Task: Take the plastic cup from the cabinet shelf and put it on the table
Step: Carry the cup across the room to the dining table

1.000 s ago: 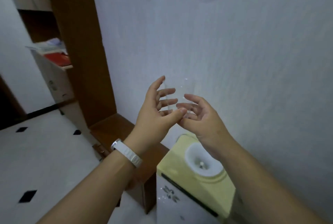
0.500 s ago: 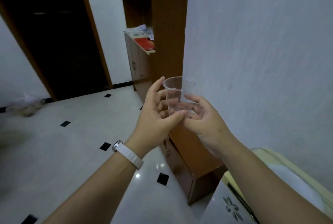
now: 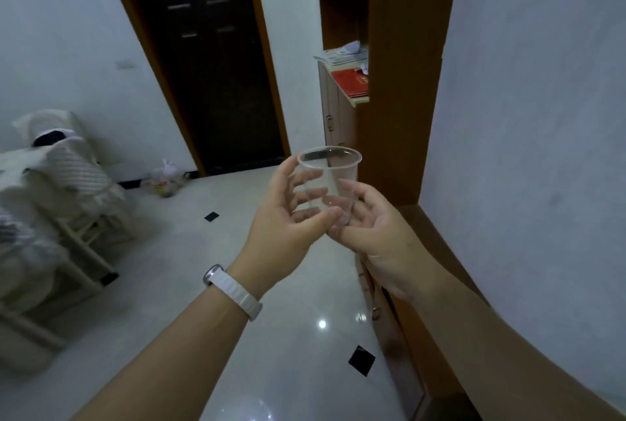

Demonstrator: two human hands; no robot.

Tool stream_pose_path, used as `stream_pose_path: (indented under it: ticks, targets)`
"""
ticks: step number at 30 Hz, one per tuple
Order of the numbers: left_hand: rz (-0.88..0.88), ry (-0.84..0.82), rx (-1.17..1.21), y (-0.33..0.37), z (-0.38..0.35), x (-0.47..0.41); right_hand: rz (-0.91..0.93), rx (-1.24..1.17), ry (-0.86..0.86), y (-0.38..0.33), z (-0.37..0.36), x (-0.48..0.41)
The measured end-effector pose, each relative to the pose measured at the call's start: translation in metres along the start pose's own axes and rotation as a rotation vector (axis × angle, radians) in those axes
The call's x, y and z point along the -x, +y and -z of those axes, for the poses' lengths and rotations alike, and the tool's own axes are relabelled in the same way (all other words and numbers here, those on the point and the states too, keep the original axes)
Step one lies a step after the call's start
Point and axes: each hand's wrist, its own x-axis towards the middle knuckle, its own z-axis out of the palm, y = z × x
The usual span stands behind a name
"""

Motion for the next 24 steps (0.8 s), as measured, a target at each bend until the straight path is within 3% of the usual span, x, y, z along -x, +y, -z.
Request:
stream_pose_path:
  ticks: [11,17,24]
  targets:
    - [0.074,0.257,-0.070,-0.039,0.082,-0.003,-0.168,-0.256,-0.243,0.029,-0.060,-0.085]
    - [0.097,0.412,-0.057,-0.065,0.161,0.017,-0.301,-0.387,-0.336,0.054,-0.141,-0.131]
    - [0.114,0.475,0.008,-0.095,0.287,0.043,-0.402,-0.397,-0.377,0.086,-0.265,-0.181]
